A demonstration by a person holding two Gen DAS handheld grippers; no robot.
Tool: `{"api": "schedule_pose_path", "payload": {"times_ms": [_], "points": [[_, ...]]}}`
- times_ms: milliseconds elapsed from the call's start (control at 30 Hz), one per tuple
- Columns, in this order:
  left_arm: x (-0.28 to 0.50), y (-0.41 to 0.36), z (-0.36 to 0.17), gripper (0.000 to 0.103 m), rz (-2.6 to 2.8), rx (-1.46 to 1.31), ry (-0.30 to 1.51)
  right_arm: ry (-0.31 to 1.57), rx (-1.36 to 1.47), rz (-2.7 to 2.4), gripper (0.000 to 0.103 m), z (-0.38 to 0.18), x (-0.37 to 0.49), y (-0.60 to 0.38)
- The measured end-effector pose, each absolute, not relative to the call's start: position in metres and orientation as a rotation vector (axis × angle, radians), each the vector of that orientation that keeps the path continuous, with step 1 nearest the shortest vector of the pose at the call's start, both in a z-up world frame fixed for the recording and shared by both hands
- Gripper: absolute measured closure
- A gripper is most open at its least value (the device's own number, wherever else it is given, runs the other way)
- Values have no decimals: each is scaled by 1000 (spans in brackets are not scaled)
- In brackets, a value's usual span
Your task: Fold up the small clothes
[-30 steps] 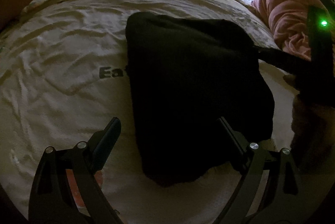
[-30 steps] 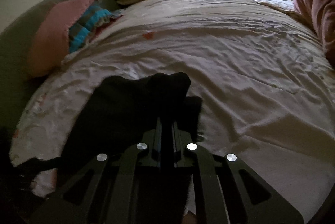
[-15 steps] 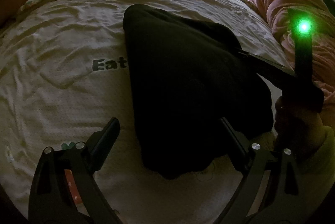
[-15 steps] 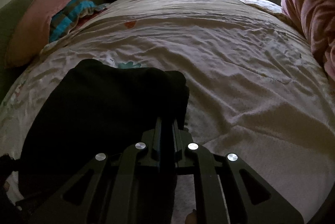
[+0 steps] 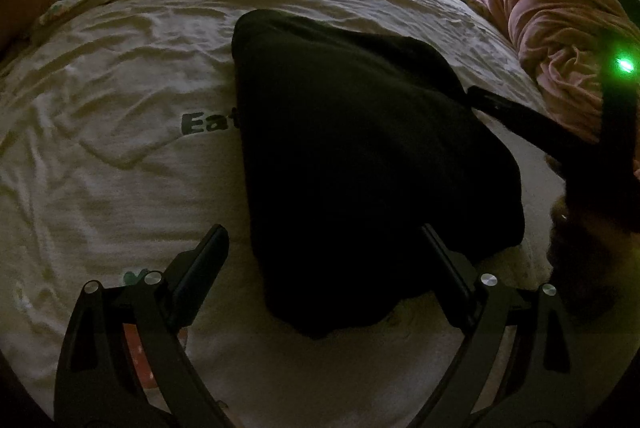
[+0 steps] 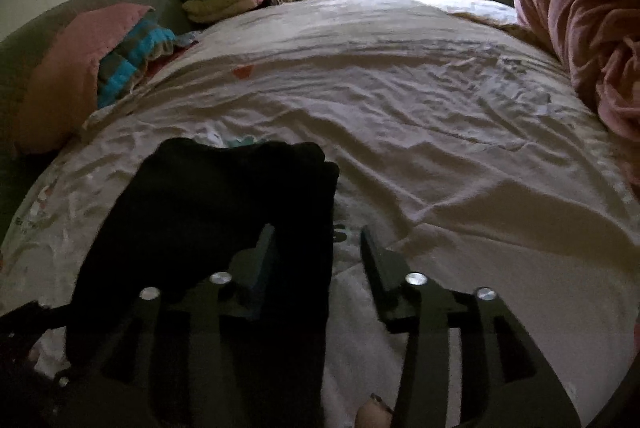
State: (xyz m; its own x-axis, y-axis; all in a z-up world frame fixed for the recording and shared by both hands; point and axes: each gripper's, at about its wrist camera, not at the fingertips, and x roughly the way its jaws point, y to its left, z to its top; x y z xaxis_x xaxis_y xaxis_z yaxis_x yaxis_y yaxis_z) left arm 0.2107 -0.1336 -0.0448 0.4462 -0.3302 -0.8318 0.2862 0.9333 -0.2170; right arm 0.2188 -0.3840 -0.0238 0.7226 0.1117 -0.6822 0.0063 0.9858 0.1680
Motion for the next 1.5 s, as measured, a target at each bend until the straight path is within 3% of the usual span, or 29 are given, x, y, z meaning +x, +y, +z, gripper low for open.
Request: {"api": "schedule_pose_path", "payload": {"times_ms": [67,133,433,733,1500], "points": [[210,-134,-45,16,-381,-45,1038,745,159,62,50,-17,210,-383],[210,-134,-45,16,-384,-48,1038,728,154,73,37,-12,200,-381],[199,-132,-35,16,-397,-51,1012,639,127,65,12,11,156,-372],[182,-125,-17,10,-392,-63,965,596,149,61,7,23,123,-377],[120,-68,9,10,-357,-79,825,495,90,55,5,43,37,-333]]}}
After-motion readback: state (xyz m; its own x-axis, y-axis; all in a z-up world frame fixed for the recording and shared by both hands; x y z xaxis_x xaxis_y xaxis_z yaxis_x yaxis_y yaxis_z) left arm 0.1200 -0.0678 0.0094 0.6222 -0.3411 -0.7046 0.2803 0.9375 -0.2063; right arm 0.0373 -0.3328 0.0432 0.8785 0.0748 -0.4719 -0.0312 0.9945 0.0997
